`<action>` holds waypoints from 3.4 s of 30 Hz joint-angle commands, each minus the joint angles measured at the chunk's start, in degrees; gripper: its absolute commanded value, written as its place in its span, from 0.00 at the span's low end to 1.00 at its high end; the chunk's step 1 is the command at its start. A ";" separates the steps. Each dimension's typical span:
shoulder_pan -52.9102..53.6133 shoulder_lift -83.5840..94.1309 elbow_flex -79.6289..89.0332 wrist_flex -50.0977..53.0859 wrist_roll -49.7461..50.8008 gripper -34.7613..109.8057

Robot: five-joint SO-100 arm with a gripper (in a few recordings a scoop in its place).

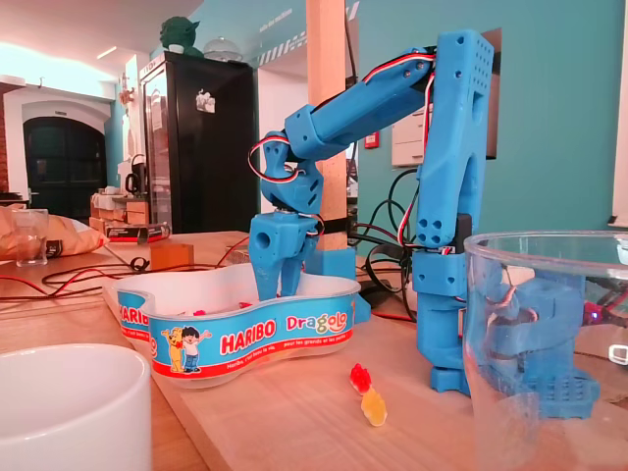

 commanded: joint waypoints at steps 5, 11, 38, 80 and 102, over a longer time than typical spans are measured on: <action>1.05 1.49 1.14 0.97 6.24 0.37; 1.05 1.49 1.05 0.09 8.09 0.37; 2.02 -3.69 1.49 -7.03 14.24 0.37; -8.53 17.05 -9.14 5.80 11.95 0.22; -55.72 17.05 -14.41 6.86 11.51 0.22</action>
